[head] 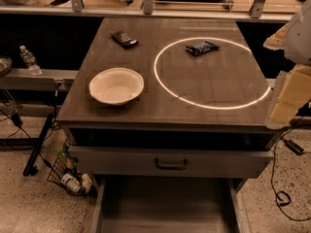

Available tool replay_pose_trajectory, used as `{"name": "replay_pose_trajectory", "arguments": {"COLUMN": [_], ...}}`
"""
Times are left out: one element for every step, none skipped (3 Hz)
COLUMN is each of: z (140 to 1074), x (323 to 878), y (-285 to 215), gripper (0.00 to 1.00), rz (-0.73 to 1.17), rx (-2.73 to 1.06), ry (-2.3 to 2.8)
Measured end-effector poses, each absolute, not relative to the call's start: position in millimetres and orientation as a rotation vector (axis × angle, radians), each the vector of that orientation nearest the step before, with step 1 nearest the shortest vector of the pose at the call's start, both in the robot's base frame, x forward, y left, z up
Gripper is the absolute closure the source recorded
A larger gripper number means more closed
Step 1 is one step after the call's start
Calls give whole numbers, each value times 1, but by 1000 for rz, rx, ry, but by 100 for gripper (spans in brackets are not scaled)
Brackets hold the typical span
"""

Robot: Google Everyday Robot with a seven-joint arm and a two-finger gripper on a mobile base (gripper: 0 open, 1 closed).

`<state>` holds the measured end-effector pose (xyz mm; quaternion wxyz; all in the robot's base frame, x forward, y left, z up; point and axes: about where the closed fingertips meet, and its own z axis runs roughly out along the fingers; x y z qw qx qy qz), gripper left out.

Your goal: Place rxbar blueberry into middle drawer

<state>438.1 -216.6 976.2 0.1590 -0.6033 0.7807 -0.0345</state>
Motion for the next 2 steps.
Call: {"name": "replay_pose_trajectory", "arguments": {"z": [976,971], "x": [438,465], "y": [-217,-220], "gripper": [0,0], "rz": [-99,-74], "rx": [-1724,-1709], "ry": [2232,2214]}}
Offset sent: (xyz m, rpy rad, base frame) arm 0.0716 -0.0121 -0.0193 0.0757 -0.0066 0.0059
